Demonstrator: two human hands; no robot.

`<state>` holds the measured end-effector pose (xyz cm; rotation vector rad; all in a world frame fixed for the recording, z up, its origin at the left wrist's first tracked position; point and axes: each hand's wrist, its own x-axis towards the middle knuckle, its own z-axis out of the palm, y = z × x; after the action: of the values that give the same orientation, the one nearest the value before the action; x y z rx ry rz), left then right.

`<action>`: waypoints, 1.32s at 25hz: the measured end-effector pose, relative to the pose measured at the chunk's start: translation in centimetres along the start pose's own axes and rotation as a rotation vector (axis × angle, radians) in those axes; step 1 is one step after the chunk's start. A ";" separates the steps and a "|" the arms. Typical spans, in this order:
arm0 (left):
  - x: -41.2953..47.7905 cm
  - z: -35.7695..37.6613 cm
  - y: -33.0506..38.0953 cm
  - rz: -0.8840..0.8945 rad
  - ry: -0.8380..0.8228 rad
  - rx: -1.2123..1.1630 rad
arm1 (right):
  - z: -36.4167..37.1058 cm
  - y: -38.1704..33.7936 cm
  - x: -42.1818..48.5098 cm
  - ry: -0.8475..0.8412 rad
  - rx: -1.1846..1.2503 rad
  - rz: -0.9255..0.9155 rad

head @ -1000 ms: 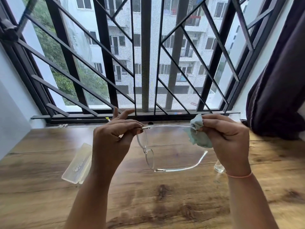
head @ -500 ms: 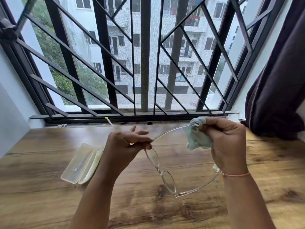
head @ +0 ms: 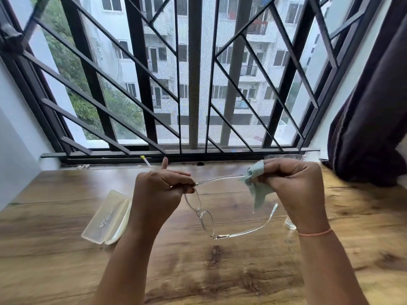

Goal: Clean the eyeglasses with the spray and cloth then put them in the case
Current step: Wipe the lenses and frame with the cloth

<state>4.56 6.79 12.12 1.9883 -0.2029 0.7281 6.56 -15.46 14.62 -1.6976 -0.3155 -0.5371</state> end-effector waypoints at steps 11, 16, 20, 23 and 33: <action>-0.3 0.3 2.3 -0.084 -0.006 0.012 | 1.7 -0.2 -0.3 0.079 -0.300 -0.488; -0.2 0.0 1.7 -0.160 0.034 0.018 | -0.8 0.1 1.0 0.407 0.207 -0.142; 0.0 -0.2 0.1 -0.294 0.172 -0.116 | -3.3 1.5 1.9 0.612 0.458 0.137; 0.1 0.2 -0.8 -0.488 0.250 -0.333 | -3.5 2.6 1.2 0.462 0.582 0.449; -0.1 0.2 -0.4 -0.805 0.339 -0.687 | 0.7 2.0 -1.7 -0.059 0.605 0.390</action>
<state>4.72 6.76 11.71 1.1115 0.4752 0.3698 6.25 -14.98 11.97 -1.1424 -0.1573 -0.0812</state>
